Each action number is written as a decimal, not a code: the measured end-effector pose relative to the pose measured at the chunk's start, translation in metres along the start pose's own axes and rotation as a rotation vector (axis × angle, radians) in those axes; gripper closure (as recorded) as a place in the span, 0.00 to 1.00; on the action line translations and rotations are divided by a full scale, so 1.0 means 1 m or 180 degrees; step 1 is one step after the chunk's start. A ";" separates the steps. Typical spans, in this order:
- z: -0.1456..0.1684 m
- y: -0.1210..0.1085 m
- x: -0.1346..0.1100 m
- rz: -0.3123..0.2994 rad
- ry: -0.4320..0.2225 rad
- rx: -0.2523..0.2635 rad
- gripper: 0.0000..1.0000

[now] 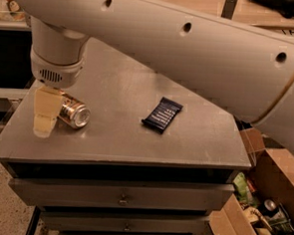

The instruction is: Move orange can near rxbar blueberry

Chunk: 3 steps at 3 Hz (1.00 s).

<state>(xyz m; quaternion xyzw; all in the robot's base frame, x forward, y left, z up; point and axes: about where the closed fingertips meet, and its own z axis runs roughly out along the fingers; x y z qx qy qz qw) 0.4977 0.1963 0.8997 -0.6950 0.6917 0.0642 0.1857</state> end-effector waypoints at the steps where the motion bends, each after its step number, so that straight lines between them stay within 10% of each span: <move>1: 0.015 -0.014 0.008 0.0141 0.0021 0.0040 0.00; 3: 0.048 -0.025 0.020 0.0349 0.0005 0.0004 0.00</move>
Offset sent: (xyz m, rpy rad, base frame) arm 0.0449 -0.0035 -0.0522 0.0266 0.0328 -0.1364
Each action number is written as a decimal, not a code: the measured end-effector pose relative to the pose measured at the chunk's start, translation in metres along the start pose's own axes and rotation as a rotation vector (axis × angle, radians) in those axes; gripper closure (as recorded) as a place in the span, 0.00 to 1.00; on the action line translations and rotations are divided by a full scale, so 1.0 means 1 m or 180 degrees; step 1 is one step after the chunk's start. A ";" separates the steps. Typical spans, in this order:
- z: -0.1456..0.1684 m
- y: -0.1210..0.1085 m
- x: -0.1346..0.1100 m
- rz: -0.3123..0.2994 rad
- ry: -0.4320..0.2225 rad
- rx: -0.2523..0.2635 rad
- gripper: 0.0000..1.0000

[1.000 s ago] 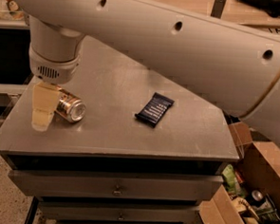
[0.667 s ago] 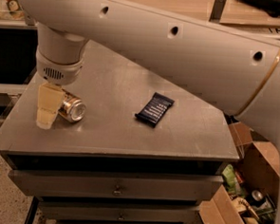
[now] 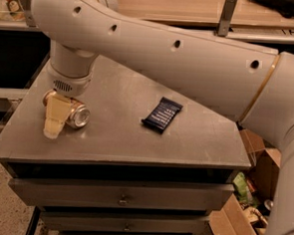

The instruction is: Move orange can near rxbar blueberry

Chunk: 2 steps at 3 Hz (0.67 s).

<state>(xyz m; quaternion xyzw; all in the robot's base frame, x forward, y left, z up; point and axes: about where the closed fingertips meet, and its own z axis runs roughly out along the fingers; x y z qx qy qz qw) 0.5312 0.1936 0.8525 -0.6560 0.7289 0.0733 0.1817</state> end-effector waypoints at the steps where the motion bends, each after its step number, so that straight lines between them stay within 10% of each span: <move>1: 0.012 0.001 0.006 0.0046 0.0015 -0.0056 0.00; 2: 0.024 0.004 0.013 0.0096 0.0063 -0.0113 0.00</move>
Offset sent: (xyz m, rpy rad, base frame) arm -0.0017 -0.0064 -0.0457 -0.0237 0.0789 -0.0334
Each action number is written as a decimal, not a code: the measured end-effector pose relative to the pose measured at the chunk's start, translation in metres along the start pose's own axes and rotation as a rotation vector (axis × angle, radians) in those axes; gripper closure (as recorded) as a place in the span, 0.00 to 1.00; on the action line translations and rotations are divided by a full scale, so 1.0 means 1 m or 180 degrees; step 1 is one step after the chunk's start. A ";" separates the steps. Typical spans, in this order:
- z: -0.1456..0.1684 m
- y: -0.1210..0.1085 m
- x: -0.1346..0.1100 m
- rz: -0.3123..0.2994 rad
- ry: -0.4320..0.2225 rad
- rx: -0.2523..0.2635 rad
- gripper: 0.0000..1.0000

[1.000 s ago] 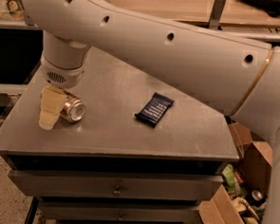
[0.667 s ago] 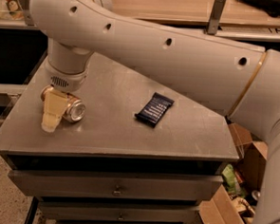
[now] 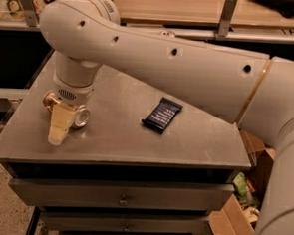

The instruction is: Move orange can near rxbar blueberry

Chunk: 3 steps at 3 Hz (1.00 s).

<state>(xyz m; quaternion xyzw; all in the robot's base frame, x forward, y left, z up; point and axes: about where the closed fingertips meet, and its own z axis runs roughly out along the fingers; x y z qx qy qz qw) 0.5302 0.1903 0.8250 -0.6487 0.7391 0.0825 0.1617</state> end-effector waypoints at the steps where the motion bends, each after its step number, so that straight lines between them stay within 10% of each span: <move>1: 0.008 0.004 0.006 0.0047 0.0027 -0.0047 0.16; 3: 0.007 0.010 0.009 0.0081 0.0067 -0.0057 0.63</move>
Offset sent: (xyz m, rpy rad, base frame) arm -0.0169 -0.0090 -0.0233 -0.0279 0.0419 -0.0361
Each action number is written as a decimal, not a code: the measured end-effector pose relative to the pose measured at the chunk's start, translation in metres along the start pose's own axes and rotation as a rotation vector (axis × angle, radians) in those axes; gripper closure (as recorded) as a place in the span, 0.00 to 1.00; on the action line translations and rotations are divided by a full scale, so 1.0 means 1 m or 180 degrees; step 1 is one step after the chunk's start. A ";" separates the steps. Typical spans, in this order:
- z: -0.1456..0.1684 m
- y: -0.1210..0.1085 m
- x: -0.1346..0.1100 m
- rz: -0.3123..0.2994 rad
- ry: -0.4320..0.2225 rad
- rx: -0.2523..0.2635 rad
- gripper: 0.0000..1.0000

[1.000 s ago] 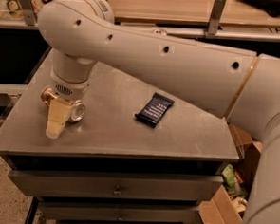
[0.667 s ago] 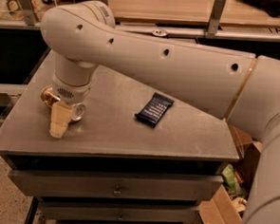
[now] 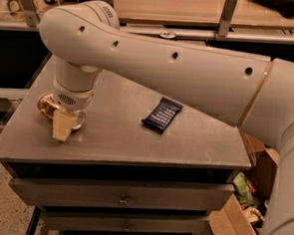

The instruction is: Move orange can near rxbar blueberry

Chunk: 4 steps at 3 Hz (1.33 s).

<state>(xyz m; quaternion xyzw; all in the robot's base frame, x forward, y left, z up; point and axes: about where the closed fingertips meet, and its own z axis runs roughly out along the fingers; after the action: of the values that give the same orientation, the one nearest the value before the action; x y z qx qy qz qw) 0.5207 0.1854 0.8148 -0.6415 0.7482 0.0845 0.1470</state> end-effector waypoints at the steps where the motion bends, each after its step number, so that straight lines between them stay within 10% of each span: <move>1: -0.003 0.000 -0.001 0.0000 -0.0001 0.0000 0.86; 4: -0.065 -0.051 0.009 0.0006 -0.0380 -0.0063 1.00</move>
Offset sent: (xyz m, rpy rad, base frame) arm 0.0188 -0.0172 0.0423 0.0284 -0.0089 0.0411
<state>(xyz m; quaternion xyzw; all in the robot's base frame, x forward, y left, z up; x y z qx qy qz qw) 0.5621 0.1481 0.8761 -0.6361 0.7378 0.1301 0.1849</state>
